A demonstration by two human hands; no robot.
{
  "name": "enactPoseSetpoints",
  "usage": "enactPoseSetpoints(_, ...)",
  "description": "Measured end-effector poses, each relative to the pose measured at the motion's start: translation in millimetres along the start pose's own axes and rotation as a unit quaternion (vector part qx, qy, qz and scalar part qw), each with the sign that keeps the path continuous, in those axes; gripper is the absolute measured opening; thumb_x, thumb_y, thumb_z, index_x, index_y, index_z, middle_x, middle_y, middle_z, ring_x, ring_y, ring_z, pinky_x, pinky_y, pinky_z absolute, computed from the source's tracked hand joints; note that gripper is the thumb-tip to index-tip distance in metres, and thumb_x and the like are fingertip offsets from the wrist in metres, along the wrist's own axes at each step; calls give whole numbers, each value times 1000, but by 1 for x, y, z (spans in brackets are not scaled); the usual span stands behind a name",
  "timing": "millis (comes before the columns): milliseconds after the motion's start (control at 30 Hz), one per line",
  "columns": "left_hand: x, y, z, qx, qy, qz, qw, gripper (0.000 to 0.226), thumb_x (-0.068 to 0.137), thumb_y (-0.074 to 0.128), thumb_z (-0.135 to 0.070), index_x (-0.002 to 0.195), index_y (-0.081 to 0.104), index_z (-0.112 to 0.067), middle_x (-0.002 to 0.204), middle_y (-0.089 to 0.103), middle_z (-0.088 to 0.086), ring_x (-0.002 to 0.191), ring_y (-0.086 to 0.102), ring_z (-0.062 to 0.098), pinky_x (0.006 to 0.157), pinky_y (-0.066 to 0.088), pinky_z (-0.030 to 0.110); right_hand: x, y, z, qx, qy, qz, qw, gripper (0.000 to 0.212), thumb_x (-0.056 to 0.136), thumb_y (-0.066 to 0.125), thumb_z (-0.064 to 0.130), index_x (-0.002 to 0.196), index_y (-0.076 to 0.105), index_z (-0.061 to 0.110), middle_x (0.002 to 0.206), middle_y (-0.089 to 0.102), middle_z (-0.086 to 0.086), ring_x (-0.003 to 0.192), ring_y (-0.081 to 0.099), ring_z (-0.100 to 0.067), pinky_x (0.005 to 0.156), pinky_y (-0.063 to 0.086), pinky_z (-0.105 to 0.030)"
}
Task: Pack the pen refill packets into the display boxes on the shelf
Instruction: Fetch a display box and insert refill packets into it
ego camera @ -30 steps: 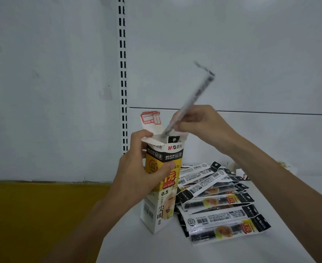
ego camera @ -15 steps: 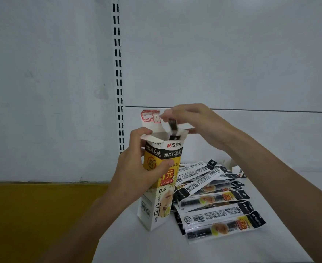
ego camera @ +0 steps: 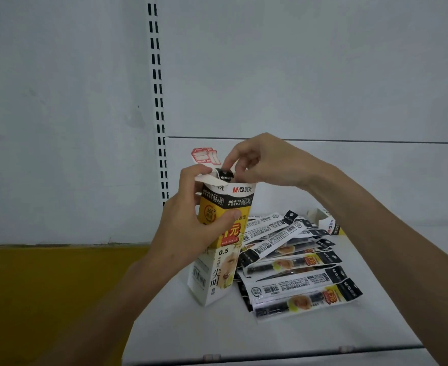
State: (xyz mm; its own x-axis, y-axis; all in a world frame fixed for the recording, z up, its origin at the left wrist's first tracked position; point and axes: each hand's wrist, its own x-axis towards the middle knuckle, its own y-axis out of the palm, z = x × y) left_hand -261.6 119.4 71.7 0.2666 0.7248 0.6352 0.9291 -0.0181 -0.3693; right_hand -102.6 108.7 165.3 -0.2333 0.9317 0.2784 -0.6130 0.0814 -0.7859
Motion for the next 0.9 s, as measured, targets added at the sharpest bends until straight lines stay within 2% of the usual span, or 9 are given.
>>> enactPoseSetpoints(67, 0, 2, 0, 5, 4, -1, 1000, 56, 70, 73, -33, 102, 30, -49, 96, 50, -31, 92, 54, -8, 66, 48, 12, 3, 5, -1, -35, 3, -28, 999, 15, 80, 68, 10, 82, 62, 24, 68, 56, 6, 58, 50, -5, 60, 43, -25)
enactPoseSetpoints(267, 2, 4, 0, 14, 14, -2, 1000, 56, 70, 73, -34, 102, 30, -49, 97, 52, -29, 92, 56, -6, 65, 46, 10, 7, 12, -11, 4, 45, -66, 997, 16, 78, 72, 18, 73, 57, 21, 67, 54, 5, 62, 49, -7, 55, 37, -20)
enactPoseSetpoints(367, 1, 2, 1, 22, 18, -22, 999, 56, 69, 74, -33, 103, 30, -46, 95, 50, -30, 89, 54, -8, 61, 47, 8, 0, 14, -17, 134, 28, -91, 986, 15, 79, 71, 24, 73, 59, 18, 67, 57, 6, 60, 52, -5, 56, 40, -17)
enactPoseSetpoints(467, -1, -4, 7, 1, 0, -52, 999, 59, 71, 73, -28, 108, 29, -39, 96, 51, -26, 86, 54, -8, 58, 48, 7, -12, 7, -36, 236, -6, -181, 955, 6, 87, 61, 23, 84, 62, 18, 74, 61, 7, 64, 54, -7, 62, 43, -19)
enactPoseSetpoints(533, -2, -6, 11, -9, -9, -62, 998, 59, 71, 73, -26, 110, 29, -37, 102, 53, -18, 86, 54, -6, 57, 49, 9, -20, 6, -58, 77, -11, -174, 982, 8, 86, 62, 15, 88, 62, 22, 77, 62, 9, 69, 56, -5, 65, 43, -17)
enactPoseSetpoints(600, -3, -6, 12, -8, -10, -64, 998, 60, 71, 73, -25, 110, 29, -36, 106, 52, -14, 86, 54, -7, 59, 48, 10, -29, 19, -81, -80, 30, -8, 996, 26, 82, 65, 9, 101, 62, 26, 91, 62, 12, 84, 57, -5, 69, 42, -11)
enactPoseSetpoints(667, -3, -4, 10, -8, -9, -61, 998, 60, 71, 73, -24, 110, 29, -36, 105, 51, -14, 84, 53, -7, 61, 45, 10, -36, 38, -103, -155, 70, 124, 978, 42, 80, 65, 6, 117, 60, 24, 106, 60, 12, 97, 53, -4, 75, 38, -10)
enactPoseSetpoints(800, -3, -3, 10, -11, -8, -52, 999, 60, 72, 72, -25, 110, 28, -37, 101, 50, -19, 85, 54, -7, 57, 47, 8, -41, 48, -118, -171, 47, 74, 981, 36, 81, 64, 10, 115, 66, 23, 116, 64, 10, 102, 51, -2, 89, 38, -15)
enactPoseSetpoints(900, -3, -3, 11, -15, -7, -48, 999, 59, 72, 72, -25, 111, 29, -37, 101, 51, -20, 87, 55, -6, 57, 48, 7, -39, 41, -118, -185, 17, -3, 983, 23, 88, 58, 16, 110, 65, 15, 99, 61, 7, 86, 54, -8, 81, 43, -25)
